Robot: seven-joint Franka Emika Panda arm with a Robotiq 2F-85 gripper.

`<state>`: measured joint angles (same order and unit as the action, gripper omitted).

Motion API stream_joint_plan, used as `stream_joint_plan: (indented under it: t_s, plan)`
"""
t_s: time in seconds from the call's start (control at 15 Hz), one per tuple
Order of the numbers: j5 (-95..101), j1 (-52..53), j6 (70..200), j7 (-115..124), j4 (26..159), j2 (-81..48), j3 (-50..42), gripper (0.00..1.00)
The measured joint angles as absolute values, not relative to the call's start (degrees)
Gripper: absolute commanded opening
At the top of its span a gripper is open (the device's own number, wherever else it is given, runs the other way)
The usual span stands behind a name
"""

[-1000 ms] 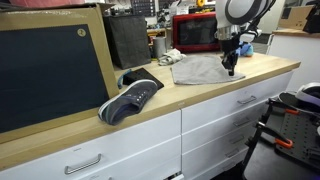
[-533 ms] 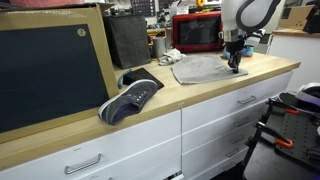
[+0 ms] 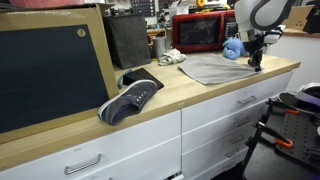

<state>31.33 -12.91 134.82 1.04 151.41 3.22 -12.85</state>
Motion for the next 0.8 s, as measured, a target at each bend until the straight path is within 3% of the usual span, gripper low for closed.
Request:
stream_joint_plan:
  t_s: [0.47,0.8]
  plan:
    - [25.5,-13.4,118.6,-3.7,151.7,9.5,-12.7,0.00]
    - [12.4,-9.1,116.2,-6.6,150.0,17.0,-10.0,0.00]
